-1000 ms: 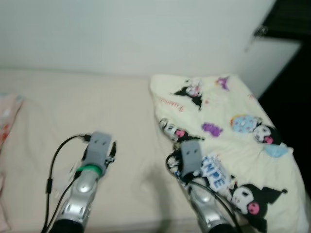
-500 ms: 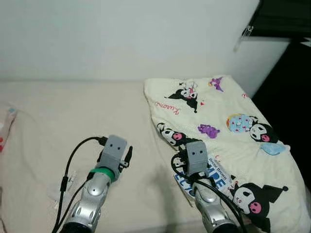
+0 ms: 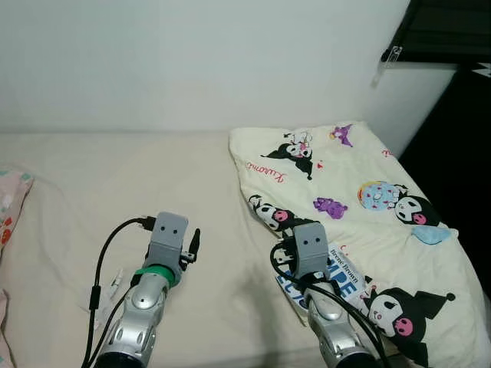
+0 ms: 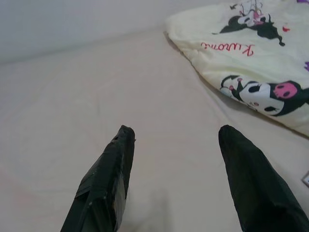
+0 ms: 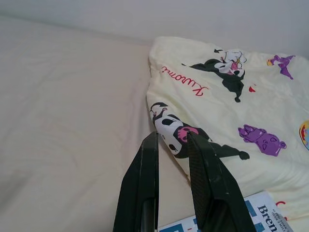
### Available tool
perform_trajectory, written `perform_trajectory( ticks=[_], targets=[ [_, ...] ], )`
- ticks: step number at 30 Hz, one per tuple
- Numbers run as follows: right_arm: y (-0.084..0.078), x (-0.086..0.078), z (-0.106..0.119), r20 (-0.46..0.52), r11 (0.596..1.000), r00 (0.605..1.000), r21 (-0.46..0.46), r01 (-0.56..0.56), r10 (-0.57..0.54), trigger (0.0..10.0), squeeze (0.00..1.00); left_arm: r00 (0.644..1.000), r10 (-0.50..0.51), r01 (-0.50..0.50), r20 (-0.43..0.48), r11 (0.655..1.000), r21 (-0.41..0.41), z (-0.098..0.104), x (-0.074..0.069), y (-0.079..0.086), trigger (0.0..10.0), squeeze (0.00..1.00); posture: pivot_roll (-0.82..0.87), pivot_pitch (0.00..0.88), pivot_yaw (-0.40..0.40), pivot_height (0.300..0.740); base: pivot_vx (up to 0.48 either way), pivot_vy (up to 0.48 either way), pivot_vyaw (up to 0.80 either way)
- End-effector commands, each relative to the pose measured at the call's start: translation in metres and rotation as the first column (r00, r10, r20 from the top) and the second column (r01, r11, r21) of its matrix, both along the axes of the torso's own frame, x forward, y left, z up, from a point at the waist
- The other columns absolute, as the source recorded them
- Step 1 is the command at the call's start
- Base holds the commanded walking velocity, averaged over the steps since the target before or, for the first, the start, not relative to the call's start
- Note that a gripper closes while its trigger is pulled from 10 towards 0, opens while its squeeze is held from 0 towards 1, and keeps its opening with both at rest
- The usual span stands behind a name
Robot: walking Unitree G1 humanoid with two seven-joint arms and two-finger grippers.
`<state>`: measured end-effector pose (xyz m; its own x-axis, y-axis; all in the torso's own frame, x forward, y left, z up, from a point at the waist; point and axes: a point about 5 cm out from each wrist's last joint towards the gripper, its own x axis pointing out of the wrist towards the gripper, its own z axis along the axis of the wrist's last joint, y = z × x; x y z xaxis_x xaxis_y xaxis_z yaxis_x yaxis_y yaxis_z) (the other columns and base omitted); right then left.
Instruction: Clean up the room
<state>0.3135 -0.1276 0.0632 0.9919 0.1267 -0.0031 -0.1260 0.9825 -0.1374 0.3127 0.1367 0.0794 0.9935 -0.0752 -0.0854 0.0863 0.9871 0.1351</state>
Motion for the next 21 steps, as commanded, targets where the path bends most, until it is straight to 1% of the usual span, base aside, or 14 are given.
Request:
perform_trajectory(
  ticks=[1, 9, 21],
  targets=[
    [-0.0021, -0.0033, -0.0059, -0.026, 1.0, 1.0, -0.004, 0.005, -0.005, 10.0, 0.0, 1.0, 0.011, -0.011, -0.021, 1.0, -0.018, -0.0048, -0.0038, 0.0004, 10.0, 0.0, -0.01, 0.047, -0.004, 0.74, -0.296, 0.0, 0.0],
    [-0.002, -0.003, -0.0053, -0.024, 1.0, 1.0, -0.006, 0.001, -0.001, 10.0, 0.0, 1.0, 0.015, -0.015, -0.026, 1.0, -0.024, -0.0061, -0.0053, 0.0007, 10.0, 0.0, -0.01, 0.049, -0.008, 0.74, -0.307, 0.0, 0.0],
    [-0.0023, -0.0031, -0.0058, -0.026, 1.0, 1.0, -0.01, 0.0, 0.0, 10.0, 0.0, 0.999, 0.023, -0.024, -0.03, 0.999, -0.024, -0.0059, -0.0034, 0.0017, 10.0, 0.0, -0.01, 0.042, -0.006, 0.74, -0.334, 0.0, 0.0]
  ],
)
